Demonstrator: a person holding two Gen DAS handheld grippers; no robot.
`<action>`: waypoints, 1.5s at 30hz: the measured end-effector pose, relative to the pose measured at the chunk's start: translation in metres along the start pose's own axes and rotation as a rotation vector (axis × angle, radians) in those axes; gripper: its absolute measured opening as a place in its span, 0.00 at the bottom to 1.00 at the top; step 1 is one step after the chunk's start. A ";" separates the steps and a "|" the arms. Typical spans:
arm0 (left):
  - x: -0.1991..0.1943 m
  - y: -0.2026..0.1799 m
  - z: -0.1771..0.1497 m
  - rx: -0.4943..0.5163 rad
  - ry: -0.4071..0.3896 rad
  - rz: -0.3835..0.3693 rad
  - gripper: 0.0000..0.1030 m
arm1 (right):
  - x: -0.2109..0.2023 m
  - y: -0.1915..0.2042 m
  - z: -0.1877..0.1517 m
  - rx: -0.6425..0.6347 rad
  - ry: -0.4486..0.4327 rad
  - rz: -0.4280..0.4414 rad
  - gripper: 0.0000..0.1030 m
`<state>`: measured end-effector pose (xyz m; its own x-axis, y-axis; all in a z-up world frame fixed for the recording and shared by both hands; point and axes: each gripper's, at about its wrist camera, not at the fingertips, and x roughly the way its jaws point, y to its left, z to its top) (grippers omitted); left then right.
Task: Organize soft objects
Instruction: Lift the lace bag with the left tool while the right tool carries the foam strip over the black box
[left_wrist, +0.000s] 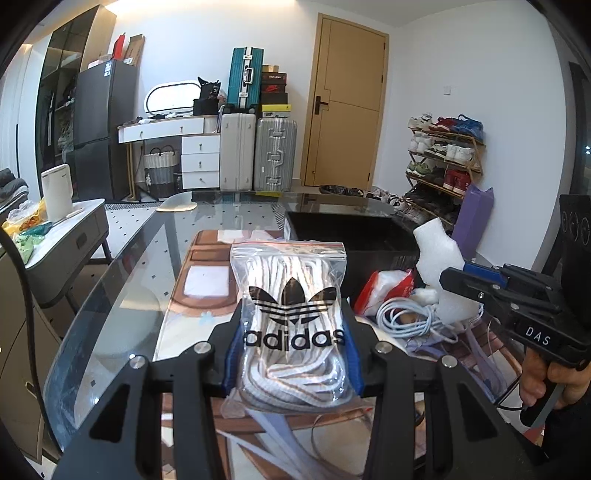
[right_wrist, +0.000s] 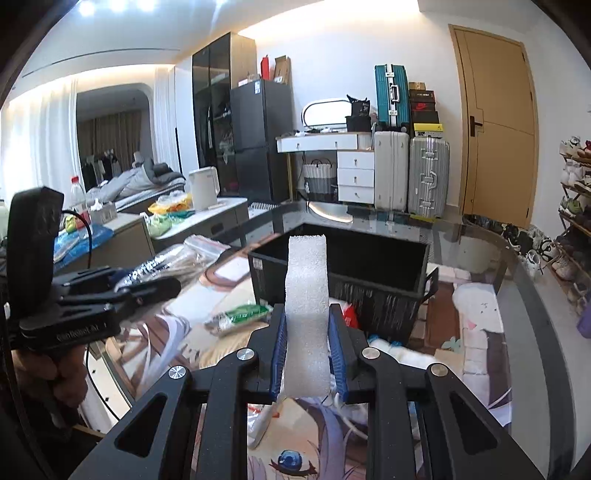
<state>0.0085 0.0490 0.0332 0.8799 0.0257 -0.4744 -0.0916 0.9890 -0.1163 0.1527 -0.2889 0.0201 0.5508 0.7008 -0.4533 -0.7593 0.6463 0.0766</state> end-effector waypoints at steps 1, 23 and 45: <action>0.000 -0.002 0.003 0.004 -0.003 -0.003 0.42 | -0.001 -0.001 0.004 -0.001 -0.006 -0.004 0.22; 0.042 -0.019 0.071 0.030 -0.061 -0.065 0.42 | 0.007 -0.042 0.058 0.038 -0.074 -0.053 0.22; 0.117 -0.042 0.086 0.095 0.069 -0.064 0.42 | 0.057 -0.067 0.065 0.037 0.003 -0.065 0.21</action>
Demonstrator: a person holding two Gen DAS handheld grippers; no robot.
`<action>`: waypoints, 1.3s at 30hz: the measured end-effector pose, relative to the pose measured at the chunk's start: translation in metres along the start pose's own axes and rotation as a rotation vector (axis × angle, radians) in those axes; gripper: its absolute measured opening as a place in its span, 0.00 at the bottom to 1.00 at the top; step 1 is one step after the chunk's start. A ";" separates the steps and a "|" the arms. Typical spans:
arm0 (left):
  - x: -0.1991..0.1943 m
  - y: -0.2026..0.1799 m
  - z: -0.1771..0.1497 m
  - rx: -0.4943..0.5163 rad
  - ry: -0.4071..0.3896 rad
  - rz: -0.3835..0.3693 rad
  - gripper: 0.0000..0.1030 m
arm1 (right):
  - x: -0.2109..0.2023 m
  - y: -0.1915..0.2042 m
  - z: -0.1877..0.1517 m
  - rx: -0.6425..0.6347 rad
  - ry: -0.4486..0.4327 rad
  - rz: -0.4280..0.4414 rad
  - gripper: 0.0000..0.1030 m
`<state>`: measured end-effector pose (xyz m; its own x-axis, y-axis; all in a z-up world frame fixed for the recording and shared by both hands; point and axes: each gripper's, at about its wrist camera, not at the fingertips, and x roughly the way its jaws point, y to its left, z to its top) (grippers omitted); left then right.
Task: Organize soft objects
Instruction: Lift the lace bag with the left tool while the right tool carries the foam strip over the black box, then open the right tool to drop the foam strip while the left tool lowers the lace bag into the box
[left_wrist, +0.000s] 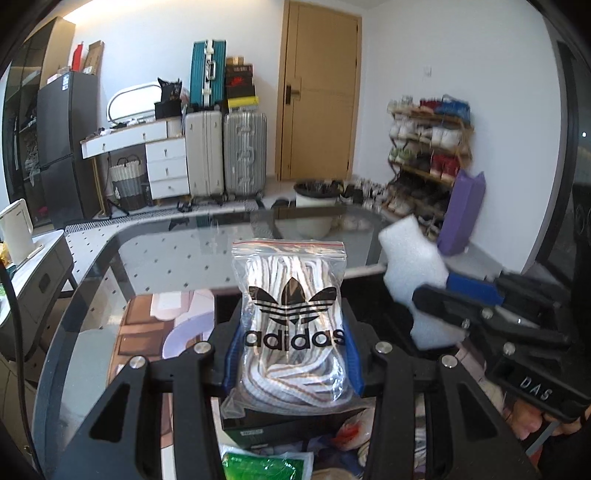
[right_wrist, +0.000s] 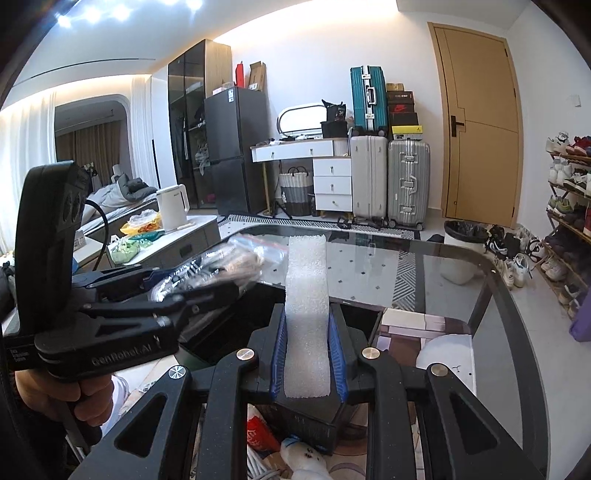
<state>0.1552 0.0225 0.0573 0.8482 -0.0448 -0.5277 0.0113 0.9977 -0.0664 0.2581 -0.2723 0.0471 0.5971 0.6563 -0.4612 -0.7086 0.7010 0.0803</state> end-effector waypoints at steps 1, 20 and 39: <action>0.002 0.000 -0.001 0.000 0.013 -0.005 0.42 | 0.002 -0.001 0.000 0.000 0.003 0.001 0.21; 0.029 -0.003 -0.008 0.028 0.138 -0.018 0.45 | 0.033 -0.007 -0.001 -0.009 0.080 -0.023 0.27; -0.032 0.002 -0.020 0.079 0.032 -0.029 1.00 | -0.032 -0.023 -0.019 0.072 0.084 -0.073 0.99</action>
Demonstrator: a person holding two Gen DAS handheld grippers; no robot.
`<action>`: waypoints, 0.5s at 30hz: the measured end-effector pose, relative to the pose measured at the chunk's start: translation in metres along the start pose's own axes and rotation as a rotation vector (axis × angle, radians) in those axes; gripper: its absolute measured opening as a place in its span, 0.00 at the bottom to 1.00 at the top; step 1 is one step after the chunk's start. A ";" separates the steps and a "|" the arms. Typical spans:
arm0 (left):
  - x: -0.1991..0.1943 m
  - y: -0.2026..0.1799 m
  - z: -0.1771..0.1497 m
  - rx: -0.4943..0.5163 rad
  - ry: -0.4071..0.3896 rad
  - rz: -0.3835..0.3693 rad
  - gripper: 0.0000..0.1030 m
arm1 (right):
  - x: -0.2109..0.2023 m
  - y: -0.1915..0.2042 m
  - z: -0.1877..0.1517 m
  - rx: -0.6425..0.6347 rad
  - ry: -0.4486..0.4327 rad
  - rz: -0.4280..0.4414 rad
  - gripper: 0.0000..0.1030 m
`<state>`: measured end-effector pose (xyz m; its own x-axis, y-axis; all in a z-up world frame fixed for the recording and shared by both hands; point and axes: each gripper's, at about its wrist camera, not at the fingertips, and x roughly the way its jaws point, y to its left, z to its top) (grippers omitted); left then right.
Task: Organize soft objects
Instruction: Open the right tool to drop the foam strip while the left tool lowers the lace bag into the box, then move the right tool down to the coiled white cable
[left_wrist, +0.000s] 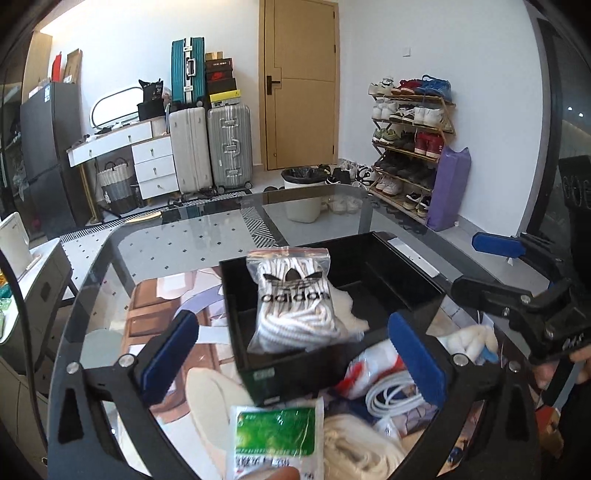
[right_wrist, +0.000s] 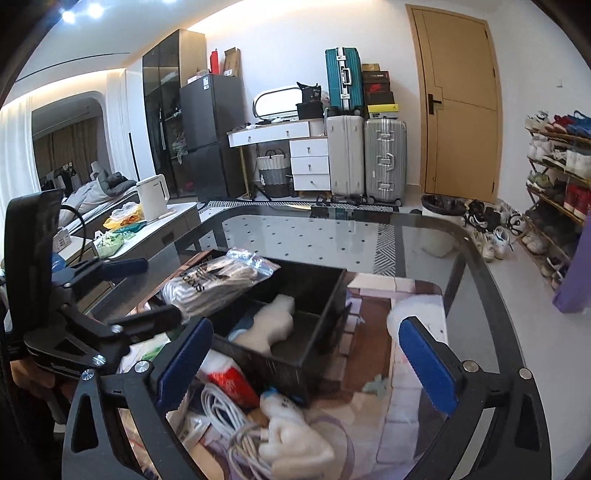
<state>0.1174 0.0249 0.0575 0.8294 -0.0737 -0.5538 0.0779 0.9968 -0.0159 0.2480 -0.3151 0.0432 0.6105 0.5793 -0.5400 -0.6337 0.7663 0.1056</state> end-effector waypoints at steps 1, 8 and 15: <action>-0.004 0.001 -0.002 -0.008 -0.002 0.002 1.00 | -0.002 -0.001 -0.002 0.001 0.003 -0.002 0.99; -0.018 0.004 -0.014 -0.026 0.002 0.008 1.00 | -0.019 -0.003 -0.013 0.003 0.022 -0.016 0.99; -0.021 0.005 -0.024 -0.041 0.015 0.004 1.00 | -0.020 -0.005 -0.027 0.026 0.072 -0.016 0.99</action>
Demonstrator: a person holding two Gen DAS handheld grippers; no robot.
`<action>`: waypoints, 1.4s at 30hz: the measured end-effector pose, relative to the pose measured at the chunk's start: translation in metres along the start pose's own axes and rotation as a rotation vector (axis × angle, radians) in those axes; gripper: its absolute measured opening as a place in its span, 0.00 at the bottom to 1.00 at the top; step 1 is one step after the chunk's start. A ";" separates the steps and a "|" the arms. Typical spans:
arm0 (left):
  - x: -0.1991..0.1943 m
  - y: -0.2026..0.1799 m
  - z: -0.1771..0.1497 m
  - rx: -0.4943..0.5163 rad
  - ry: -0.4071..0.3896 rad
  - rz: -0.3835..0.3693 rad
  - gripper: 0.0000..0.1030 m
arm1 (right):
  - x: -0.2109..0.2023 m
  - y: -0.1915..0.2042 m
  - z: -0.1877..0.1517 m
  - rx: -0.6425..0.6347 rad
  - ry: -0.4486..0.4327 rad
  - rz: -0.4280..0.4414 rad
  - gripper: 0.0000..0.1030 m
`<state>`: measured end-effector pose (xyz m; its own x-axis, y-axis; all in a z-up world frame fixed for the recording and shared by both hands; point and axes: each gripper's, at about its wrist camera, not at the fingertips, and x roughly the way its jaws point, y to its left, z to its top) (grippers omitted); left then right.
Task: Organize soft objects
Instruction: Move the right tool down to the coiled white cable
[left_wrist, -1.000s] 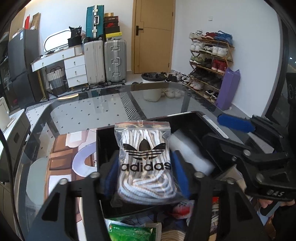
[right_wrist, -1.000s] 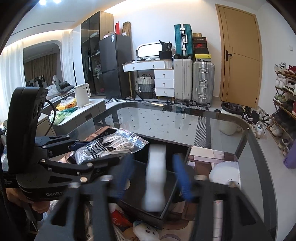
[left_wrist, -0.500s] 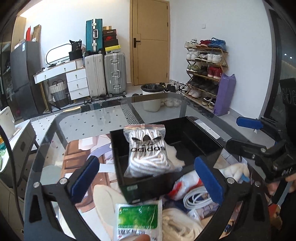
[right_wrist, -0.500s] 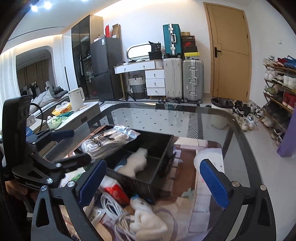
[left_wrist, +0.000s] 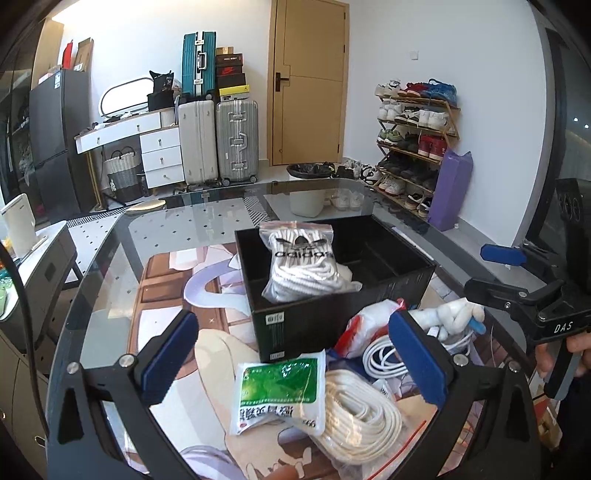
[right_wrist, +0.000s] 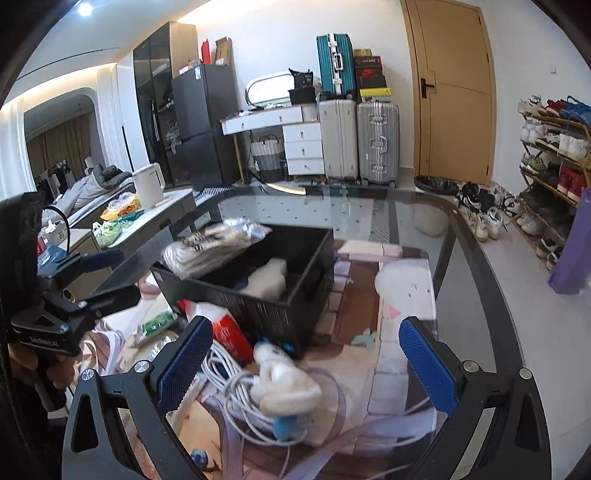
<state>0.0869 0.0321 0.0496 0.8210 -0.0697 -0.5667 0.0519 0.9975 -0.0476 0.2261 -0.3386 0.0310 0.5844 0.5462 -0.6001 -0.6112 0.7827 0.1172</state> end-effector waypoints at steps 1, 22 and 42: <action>0.000 0.001 -0.001 0.001 0.002 0.000 1.00 | 0.001 0.000 -0.003 0.006 0.005 0.002 0.99; 0.002 0.008 -0.031 -0.036 0.056 0.032 1.00 | 0.029 0.014 -0.042 0.055 0.176 0.035 0.99; 0.007 0.012 -0.033 -0.051 0.062 0.058 1.00 | 0.058 0.032 -0.050 0.215 0.171 -0.007 0.99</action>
<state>0.0743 0.0430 0.0183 0.7848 -0.0137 -0.6195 -0.0254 0.9982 -0.0541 0.2141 -0.2968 -0.0393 0.4787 0.4968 -0.7239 -0.4692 0.8417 0.2673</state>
